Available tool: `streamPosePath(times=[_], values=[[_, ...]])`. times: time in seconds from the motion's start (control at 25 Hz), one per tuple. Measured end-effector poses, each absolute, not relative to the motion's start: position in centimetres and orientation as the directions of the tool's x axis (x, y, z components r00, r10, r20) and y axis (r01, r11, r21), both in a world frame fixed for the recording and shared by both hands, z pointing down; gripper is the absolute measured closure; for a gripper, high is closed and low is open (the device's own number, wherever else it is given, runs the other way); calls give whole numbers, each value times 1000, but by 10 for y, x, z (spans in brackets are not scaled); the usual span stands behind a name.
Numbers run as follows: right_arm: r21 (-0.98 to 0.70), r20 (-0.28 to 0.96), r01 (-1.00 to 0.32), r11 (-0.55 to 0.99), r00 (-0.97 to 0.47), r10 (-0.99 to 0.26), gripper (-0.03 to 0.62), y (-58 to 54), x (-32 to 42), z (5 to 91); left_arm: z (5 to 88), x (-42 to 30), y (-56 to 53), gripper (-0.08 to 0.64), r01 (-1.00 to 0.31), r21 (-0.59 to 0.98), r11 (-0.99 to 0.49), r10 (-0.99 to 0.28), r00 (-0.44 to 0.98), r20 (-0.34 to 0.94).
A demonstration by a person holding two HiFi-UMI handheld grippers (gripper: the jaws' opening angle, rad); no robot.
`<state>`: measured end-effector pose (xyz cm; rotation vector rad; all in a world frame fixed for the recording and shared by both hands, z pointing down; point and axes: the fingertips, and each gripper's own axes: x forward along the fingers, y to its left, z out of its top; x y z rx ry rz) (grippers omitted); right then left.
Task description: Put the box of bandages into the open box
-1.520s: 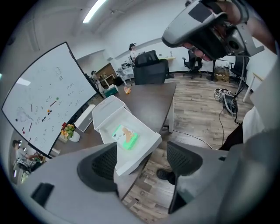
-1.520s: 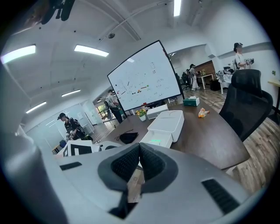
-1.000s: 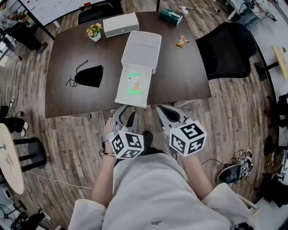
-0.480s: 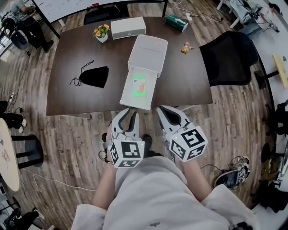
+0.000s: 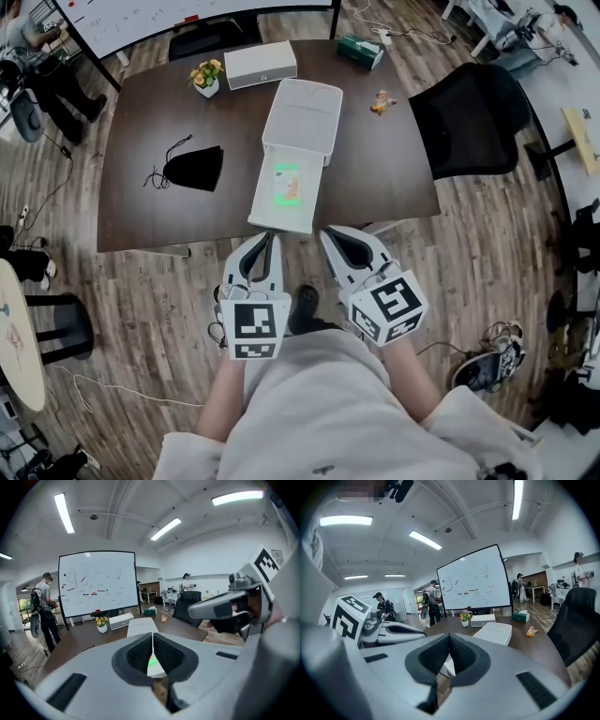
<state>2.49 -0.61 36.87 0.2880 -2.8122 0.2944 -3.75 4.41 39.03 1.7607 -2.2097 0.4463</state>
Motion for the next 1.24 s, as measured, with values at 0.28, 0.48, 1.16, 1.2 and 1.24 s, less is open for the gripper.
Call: streamPosePath(times=[0.28,0.48,1.16,1.2,1.24], values=[[-136,300,-217,967,-939,-168,589,-5,25,364,380,-40,44,555,-974,-13,226,-903,-215,371],[-137,297,-213,967,-941,-165,589,-3,26,365,378,-39,47,555,-972,11,236,-908,-216,358],[-120,326,-226,967,-929,-177,589,-2,32,369,377,-30,52,555,-973,54,223,-919,-192,344],[-122,331,-228,966,-927,-177,589,-2,32,370,377,-30,52,555,-974,53,222,-918,-190,347],[-124,336,-229,965,-925,-176,589,-2,33,371,378,-29,52,555,-974,52,221,-918,-189,349]])
